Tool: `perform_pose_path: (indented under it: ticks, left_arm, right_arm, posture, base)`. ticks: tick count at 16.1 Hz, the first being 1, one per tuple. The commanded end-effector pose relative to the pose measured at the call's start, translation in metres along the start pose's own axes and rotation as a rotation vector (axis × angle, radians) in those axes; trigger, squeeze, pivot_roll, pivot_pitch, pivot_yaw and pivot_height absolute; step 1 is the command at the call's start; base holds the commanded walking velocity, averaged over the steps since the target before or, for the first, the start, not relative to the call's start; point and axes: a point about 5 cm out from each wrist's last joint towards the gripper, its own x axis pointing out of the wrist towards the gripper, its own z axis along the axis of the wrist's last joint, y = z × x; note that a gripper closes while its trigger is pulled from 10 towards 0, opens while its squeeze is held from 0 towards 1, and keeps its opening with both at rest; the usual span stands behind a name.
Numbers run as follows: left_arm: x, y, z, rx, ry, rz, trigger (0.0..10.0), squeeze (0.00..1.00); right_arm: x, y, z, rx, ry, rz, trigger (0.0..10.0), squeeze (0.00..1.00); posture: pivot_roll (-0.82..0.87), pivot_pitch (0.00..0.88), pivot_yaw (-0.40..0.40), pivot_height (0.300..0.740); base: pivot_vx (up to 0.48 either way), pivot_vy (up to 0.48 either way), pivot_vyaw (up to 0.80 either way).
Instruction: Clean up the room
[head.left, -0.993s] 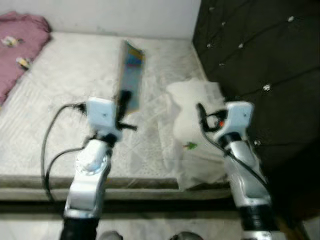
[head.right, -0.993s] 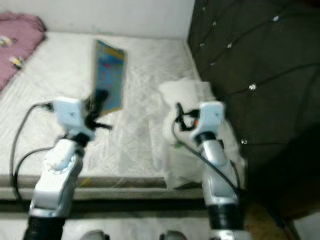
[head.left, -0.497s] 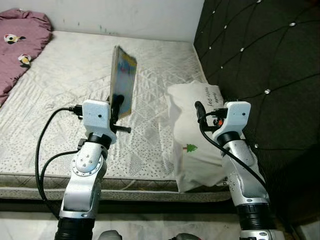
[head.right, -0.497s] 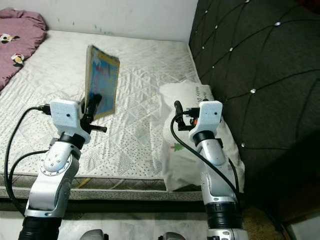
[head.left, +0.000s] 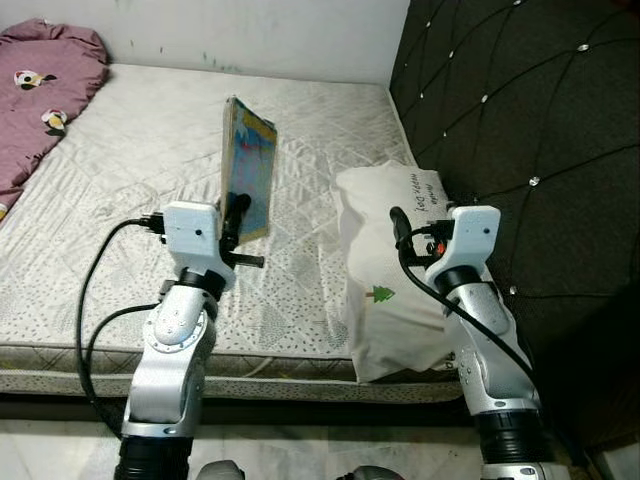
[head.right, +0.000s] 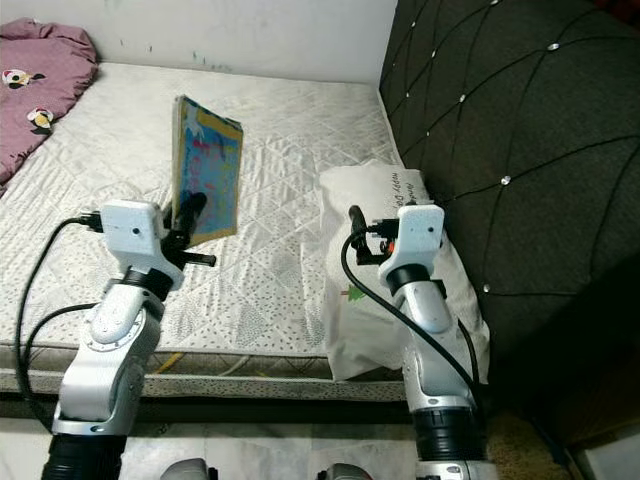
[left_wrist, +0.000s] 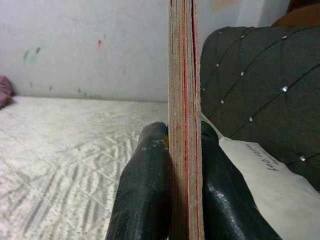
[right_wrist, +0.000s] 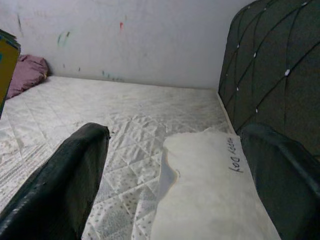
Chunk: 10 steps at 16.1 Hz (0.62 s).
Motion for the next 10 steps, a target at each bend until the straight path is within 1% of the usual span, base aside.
perform_pose_path:
  ticks: [1,4,6,8,9,10]
  left_arm:
    - [0.0001,-0.0002,0.0089,-0.008,-0.041,-0.005,10.0,0.0]
    - [0.0001,-0.0013,0.0081,-0.015,-0.038,-0.009,10.0,0.0]
    - [0.0008,-0.0013,0.0081,-0.019,-0.036,-0.007,10.0,0.0]
    - [0.0005,-0.001,0.0091,-0.006,-0.046,-0.005,10.0,0.0]
    - [0.0004,-0.0006,0.0089,-0.009,-0.045,-0.001,10.0,0.0]
    - [0.0003,0.0005,0.0087,-0.01,-0.043,0.011,10.0,0.0]
  right_arm:
    - [-0.0003,-0.0026,0.0045,-0.008,-0.014,-0.01,10.0,0.0]
    - [-0.0007,-0.0039,0.0048,-0.017,-0.019,-0.014,10.0,0.0]
    - [0.0004,-0.0008,0.0061,-0.022,-0.025,-0.001,10.0,0.0]
    - [0.0011,-0.0008,0.0051,-0.019,-0.02,-0.001,10.0,0.0]
    - [0.001,-0.0008,0.005,-0.019,-0.02,-0.002,10.0,0.0]
    - [0.0006,-0.0013,0.0046,-0.017,-0.019,-0.005,10.0,0.0]
  posture:
    - [-0.02,0.0,-0.071,0.74]
    - [-0.02,0.0,-0.074,0.74]
    - [-0.02,0.0,-0.077,0.74]
    - [-0.02,0.0,-0.076,0.74]
    - [-0.02,0.0,-0.077,0.74]
    - [-0.02,0.0,-0.079,0.74]
  base:
    - [0.0,0.48,0.0]
    - [0.0,0.48,0.0]
    - [0.0,0.48,0.0]
    - [0.0,0.461,0.0]
    - [0.0,0.337,0.0]
    - [0.0,0.0,0.0]
